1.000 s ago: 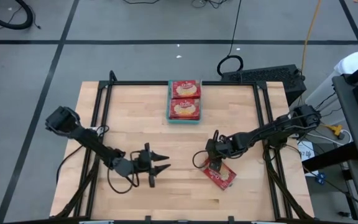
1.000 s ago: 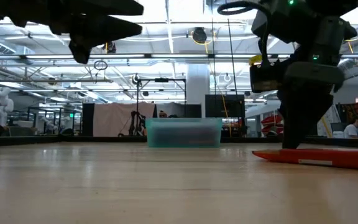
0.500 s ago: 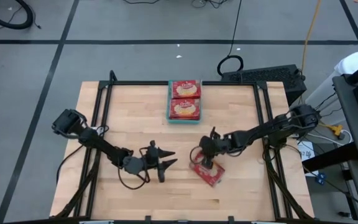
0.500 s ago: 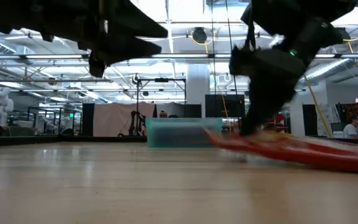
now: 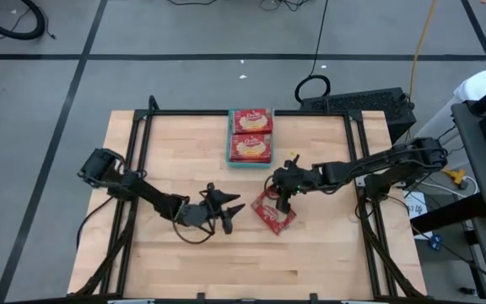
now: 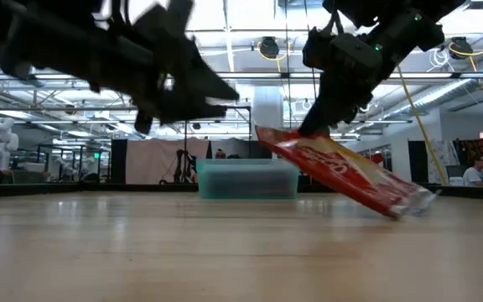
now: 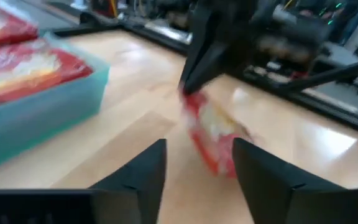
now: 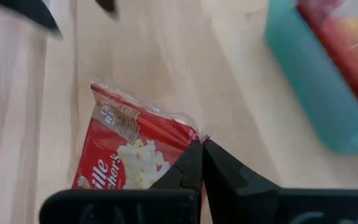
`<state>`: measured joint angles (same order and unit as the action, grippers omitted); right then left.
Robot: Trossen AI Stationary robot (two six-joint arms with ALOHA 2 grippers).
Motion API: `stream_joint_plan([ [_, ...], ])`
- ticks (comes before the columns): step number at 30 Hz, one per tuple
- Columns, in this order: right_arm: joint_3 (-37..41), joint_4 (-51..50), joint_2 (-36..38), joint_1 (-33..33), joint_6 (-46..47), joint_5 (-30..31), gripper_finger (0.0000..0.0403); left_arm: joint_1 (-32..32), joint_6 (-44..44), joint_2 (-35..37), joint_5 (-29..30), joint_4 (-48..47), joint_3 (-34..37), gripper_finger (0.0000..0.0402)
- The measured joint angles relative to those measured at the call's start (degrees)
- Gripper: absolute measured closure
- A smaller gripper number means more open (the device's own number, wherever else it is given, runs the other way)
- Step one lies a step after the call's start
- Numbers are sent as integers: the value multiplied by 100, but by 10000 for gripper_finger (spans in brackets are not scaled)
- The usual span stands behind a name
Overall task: Sort popcorn bags into baskets
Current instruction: Put the red popcorn bag into the blue bin
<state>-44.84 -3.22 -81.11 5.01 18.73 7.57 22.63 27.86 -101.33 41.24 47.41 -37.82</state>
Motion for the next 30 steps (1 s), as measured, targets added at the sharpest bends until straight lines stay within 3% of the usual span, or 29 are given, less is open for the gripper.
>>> stream_joint_plan([
  [4, 0, 73, 211, -62, -166, 28, 403, -273, 253, -447, -77, 349, 2, 159],
  [9, -9, 160, 444, -59, -332, 315, 403, -397, 242, -983, -92, 1478, -43, 84],
  [14, -9, 248, 652, -92, -461, 574, 403, -462, -302, -1336, -299, 1806, -385, 59],
  [20, -9, 277, 776, -191, -597, 623, 403, -711, -748, -1553, -655, 1862, -813, 84],
  [25, -9, 571, 916, -237, -650, 598, 403, -938, -578, -1560, -889, 1693, -879, 121],
  [27, -9, 738, 941, -237, -715, 588, 403, -1038, -587, -1560, -886, 1618, -864, 151],
  [30, -9, 719, 943, -235, -746, 580, 403, -1086, -676, -1560, -882, 1570, -846, 231],
])
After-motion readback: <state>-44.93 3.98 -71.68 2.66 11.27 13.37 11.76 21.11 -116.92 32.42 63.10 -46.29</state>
